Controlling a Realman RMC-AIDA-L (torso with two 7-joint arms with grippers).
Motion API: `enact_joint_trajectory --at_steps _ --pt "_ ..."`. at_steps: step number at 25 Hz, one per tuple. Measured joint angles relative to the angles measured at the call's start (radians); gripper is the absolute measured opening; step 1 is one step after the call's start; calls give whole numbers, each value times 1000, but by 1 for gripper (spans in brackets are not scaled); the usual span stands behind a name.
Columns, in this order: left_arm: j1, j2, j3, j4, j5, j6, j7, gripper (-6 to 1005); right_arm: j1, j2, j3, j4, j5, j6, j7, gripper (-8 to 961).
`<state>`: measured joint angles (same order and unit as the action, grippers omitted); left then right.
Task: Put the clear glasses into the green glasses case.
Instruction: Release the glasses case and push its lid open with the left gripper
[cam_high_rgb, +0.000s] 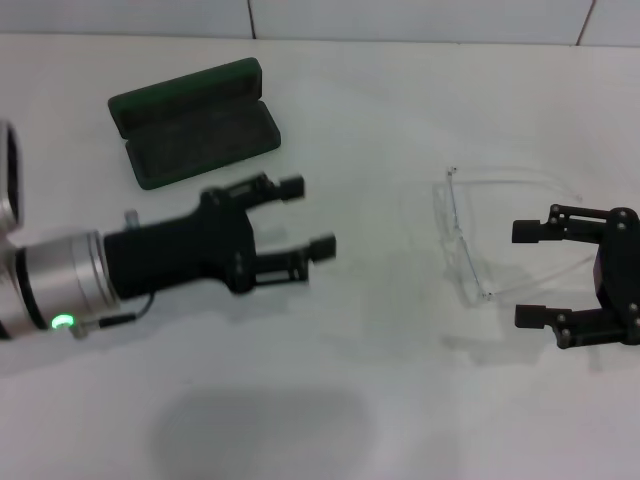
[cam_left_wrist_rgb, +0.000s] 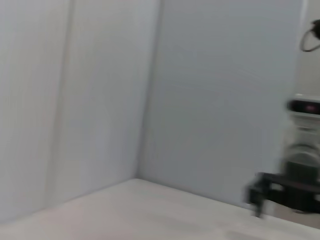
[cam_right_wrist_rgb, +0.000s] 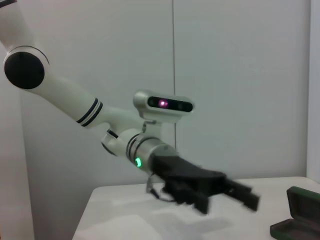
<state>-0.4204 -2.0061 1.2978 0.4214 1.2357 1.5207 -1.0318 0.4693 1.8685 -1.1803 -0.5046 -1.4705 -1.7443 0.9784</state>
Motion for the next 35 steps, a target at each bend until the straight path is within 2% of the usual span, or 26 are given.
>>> enact_joint_trajectory --at_steps 3,6,10,13,14,15,19,24,35 --pt "-5 8 -35 65 9 -98 -63 875 0 2 -3 0 0 0 -1 812" --pt "-31 44 -40 177 45 -257 -195 875 0 3 -3 0 -1 0 -1 812" --pt "-81 87 -61 304 154 -369 -347 874 0 3 -3 0 -2 0 -1 812" --pt "-143 96 -140 376 342 -430 -492 873 0 3 -5 0 -2 0 -1 812" --pt "-143 96 -140 376 342 -430 -492 873 0 3 -6 0 -2 0 -1 812" --pt "-202 85 -218 404 535 -471 -602 873 0 3 -7 0 -2 0 -1 812" --pt "-269 60 -267 417 797 -494 -727 872 0 3 -9 0 -2 0 -1 811" --pt "-341 2 -271 418 1123 -552 -900 871 0 6 -10 0 -2 -3 1 811" --pt "-427 -74 -263 361 1490 -665 -1081 869 8 22 -4 -16 -28 1 3 812"
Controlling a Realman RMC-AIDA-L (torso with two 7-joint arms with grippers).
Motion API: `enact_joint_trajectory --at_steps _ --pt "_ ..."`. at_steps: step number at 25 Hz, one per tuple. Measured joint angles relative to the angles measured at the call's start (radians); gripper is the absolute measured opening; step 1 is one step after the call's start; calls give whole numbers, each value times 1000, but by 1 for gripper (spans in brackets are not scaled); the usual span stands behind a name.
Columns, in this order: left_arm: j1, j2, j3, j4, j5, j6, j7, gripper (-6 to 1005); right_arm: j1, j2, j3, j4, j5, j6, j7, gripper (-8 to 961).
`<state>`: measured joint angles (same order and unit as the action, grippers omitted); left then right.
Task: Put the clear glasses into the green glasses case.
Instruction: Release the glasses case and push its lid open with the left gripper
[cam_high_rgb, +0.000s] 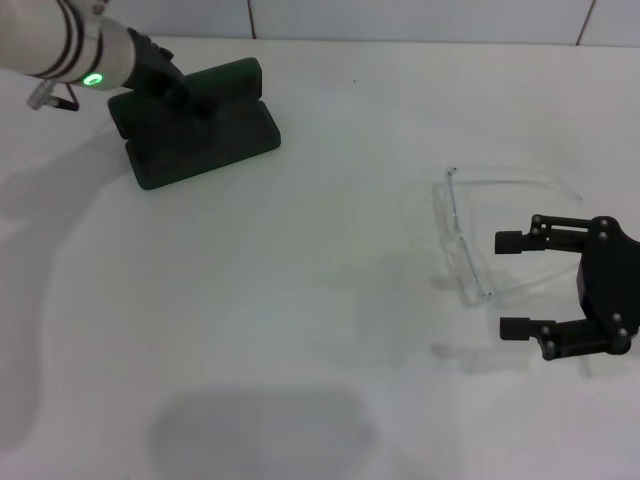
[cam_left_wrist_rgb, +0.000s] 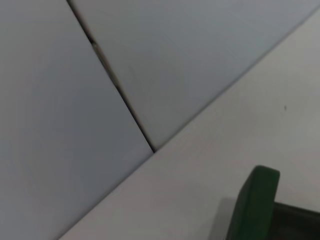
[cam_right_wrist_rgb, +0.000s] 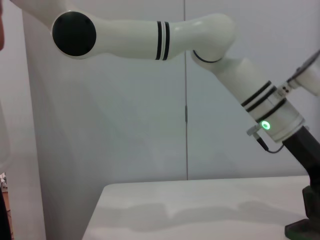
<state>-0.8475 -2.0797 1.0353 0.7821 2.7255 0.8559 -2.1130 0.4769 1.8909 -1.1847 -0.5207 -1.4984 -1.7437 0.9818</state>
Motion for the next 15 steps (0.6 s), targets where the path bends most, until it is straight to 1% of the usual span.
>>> enact_joint_trajectory --at_steps 3,5,9,12,15 --pt "-14 -5 3 -14 31 -8 -12 868 0 0 -2 -5 0 6 0 812" --pt "-29 -6 37 -33 45 -16 -28 868 1 0 -4 -7 0 13 0 812" --pt "-34 -5 97 -36 49 -19 -31 867 3 0 -4 -8 0 22 0 812" --pt "-40 -4 127 -36 51 -19 -35 867 3 0 -6 -8 0 23 0 811" --pt "-42 -4 139 -30 58 -24 -37 866 3 0 -6 -8 0 23 -1 811"
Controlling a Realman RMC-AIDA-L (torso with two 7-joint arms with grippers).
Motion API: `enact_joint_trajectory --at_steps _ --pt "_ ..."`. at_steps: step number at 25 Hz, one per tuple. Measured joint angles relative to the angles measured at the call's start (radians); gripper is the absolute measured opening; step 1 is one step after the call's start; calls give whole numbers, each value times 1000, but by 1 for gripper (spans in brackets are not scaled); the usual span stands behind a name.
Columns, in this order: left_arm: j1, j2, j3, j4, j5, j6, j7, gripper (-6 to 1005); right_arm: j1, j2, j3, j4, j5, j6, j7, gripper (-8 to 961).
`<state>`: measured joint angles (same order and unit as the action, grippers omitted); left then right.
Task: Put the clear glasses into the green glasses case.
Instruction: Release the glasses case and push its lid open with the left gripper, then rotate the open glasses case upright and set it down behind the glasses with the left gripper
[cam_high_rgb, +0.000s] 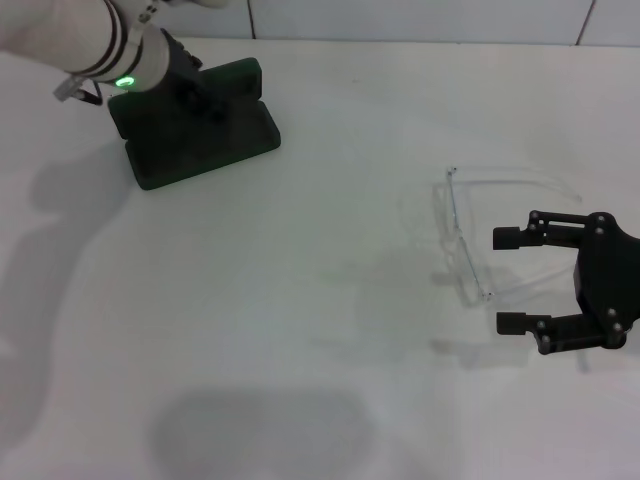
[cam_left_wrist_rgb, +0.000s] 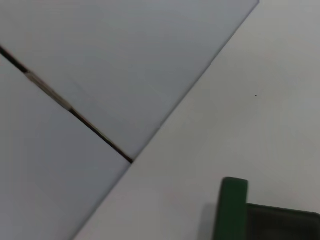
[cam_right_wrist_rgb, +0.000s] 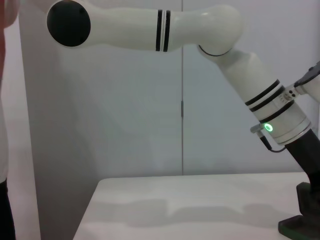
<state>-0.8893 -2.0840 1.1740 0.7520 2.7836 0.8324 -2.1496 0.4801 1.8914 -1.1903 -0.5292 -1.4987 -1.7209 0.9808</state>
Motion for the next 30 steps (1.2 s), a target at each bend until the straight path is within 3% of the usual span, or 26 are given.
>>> enact_joint_trajectory --at_steps 9,19,23,30 --pt "-3 -2 21 0 45 -40 -11 474 4 1 4 -3 -27 4 -3 811" --pt "-10 3 39 3 49 -32 -19 223 2 1 6 -3 -28 5 -4 812" --pt "13 -4 100 71 48 -14 -19 201 -8 -1 8 -9 -28 3 -4 812" --pt "181 -8 332 363 -31 68 -11 189 -31 -4 33 -14 -27 -6 -4 812"
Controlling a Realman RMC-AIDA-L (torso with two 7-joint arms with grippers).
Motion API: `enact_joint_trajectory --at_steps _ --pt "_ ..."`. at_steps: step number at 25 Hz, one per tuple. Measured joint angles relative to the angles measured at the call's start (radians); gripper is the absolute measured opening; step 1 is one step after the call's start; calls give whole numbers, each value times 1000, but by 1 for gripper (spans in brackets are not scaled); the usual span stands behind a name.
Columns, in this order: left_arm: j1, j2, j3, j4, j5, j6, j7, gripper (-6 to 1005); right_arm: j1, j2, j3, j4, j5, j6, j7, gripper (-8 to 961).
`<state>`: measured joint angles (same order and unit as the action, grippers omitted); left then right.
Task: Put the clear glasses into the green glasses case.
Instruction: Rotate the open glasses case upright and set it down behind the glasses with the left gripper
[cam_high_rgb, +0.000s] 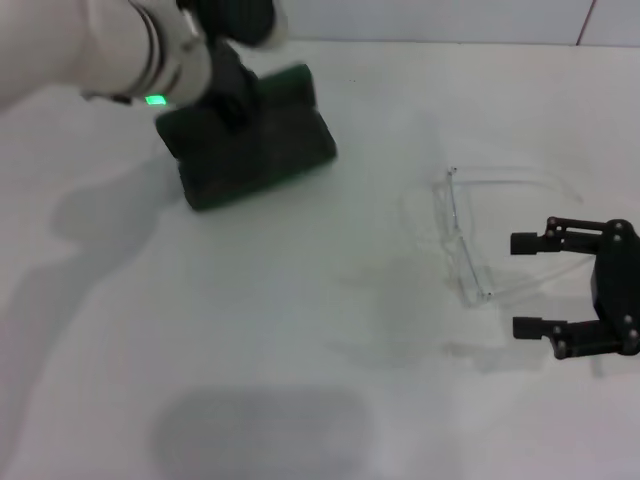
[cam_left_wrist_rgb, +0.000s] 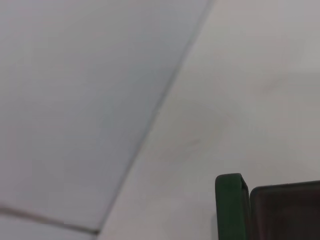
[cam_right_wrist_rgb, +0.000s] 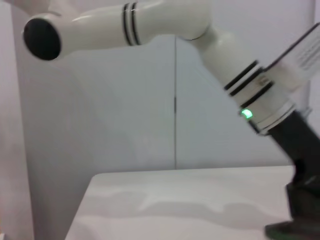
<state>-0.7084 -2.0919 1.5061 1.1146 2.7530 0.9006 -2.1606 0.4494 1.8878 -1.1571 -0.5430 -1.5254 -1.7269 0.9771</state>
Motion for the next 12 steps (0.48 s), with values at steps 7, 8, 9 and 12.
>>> enact_joint_trajectory --at_steps 7,8,9,12 --pt "102 -1 245 166 -11 49 3 183 -20 3 12 -3 -2 -8 -24 812" --pt "104 -1 268 183 -11 69 1 181 -21 3 12 -3 -2 -11 -26 812" --pt "103 -2 281 193 -10 84 -2 181 -21 4 12 -3 -2 -16 -26 812" --pt "93 -3 318 210 -7 111 -12 180 -25 5 13 -3 -2 -28 -29 812"
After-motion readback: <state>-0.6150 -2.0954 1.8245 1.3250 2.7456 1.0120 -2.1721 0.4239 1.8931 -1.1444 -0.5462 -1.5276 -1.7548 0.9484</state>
